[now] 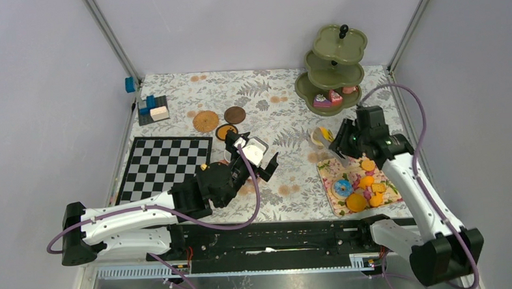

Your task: Serve the afternoon tea

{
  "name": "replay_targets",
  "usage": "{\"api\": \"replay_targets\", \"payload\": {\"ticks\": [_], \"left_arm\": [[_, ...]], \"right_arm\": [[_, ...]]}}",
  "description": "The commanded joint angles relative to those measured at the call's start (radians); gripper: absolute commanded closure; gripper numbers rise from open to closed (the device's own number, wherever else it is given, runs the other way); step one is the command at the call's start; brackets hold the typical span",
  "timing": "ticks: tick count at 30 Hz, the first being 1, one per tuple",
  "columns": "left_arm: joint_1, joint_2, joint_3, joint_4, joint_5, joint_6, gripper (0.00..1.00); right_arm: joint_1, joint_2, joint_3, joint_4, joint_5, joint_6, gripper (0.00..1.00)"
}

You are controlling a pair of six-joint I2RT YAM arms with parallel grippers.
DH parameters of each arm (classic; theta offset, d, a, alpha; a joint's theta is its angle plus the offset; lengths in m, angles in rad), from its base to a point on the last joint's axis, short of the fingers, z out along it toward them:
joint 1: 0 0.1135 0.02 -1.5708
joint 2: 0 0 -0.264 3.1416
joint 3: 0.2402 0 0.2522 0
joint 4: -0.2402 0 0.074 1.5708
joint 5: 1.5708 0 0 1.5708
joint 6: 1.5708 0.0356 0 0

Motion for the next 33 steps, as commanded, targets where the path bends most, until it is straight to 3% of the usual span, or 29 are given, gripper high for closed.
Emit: {"api": "replay_targets", "payload": {"ticks": [1, 7, 15, 33], "left_arm": [[-0.003, -0.009, 0.028, 0.035, -0.017, 0.004, 0.01], [-0.004, 0.006, 0.046, 0.019, -0.014, -0.014, 0.01], [-0.003, 0.026, 0.194, -0.129, -0.066, -0.083, 0.01], [0.032, -0.039, -0.012, 0.045, -0.091, 0.010, 0.01]], "right_arm": [[0.055, 0.088, 0.010, 0.335, 0.001, 0.072, 0.64], [0.138, 0.275, 0.033, 0.602, 0.104, 0.100, 0.64], [0.162, 0.414, 0.002, 0.884, 0.237, 0.135, 0.64], [0.162, 0.608, 0.062, 1.079, 0.405, 0.130, 0.64]]}}
